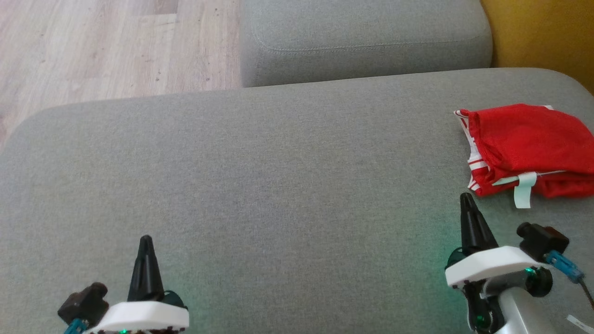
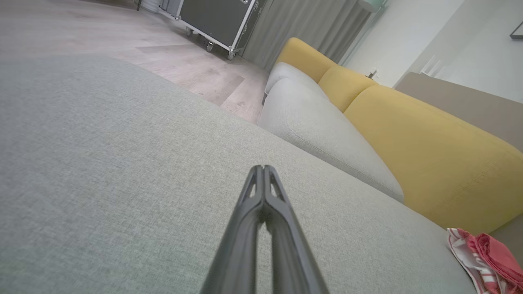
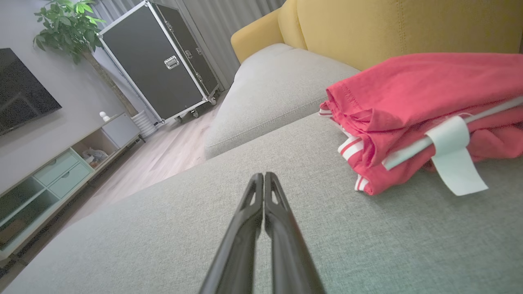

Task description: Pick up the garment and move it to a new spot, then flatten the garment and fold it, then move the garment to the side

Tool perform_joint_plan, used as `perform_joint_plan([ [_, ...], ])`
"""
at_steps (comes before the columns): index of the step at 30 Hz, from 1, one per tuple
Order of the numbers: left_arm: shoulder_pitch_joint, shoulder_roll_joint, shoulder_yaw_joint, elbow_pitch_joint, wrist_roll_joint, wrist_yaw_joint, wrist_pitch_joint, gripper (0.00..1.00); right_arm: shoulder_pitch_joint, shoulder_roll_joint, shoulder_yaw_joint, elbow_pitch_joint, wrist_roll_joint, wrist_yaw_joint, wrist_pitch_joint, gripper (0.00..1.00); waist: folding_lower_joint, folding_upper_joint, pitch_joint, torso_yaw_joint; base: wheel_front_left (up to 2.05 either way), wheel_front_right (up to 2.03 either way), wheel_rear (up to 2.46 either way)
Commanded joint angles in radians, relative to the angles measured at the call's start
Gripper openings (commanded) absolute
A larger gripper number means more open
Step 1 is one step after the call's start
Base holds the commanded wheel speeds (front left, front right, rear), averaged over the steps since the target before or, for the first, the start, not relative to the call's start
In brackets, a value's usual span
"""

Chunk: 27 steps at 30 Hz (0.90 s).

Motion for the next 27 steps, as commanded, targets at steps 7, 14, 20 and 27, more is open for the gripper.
perform_joint_plan([
  [7, -0.054, 0.002, 0.027, -0.041, -0.079, -0.003, 0.023, 0.00, -0.040, -0.001, -0.015, -0.051, 0.092, 0.000, 0.022, 0.00, 0.0000, 0.0000, 0.001, 0.000, 0.00, 0.00, 0.00],
  [14, -0.058, 0.002, 0.037, -0.046, -0.144, -0.004, 0.044, 0.00, -0.035, -0.001, -0.026, -0.064, 0.166, 0.000, 0.042, 0.00, 0.0000, 0.0000, 0.002, 0.000, 0.00, 0.00, 0.00],
  [20, -0.061, 0.003, 0.046, -0.049, -0.199, -0.005, 0.062, 0.00, -0.031, -0.001, -0.036, -0.076, 0.229, 0.000, 0.060, 0.00, 0.0000, 0.0000, 0.002, 0.000, 0.00, 0.00, 0.00],
  [27, -0.065, 0.003, 0.056, -0.054, -0.264, -0.006, 0.082, 0.00, -0.027, -0.001, -0.047, -0.089, 0.303, 0.000, 0.080, 0.00, 0.0000, 0.0000, 0.003, 0.000, 0.00, 0.00, 0.00],
])
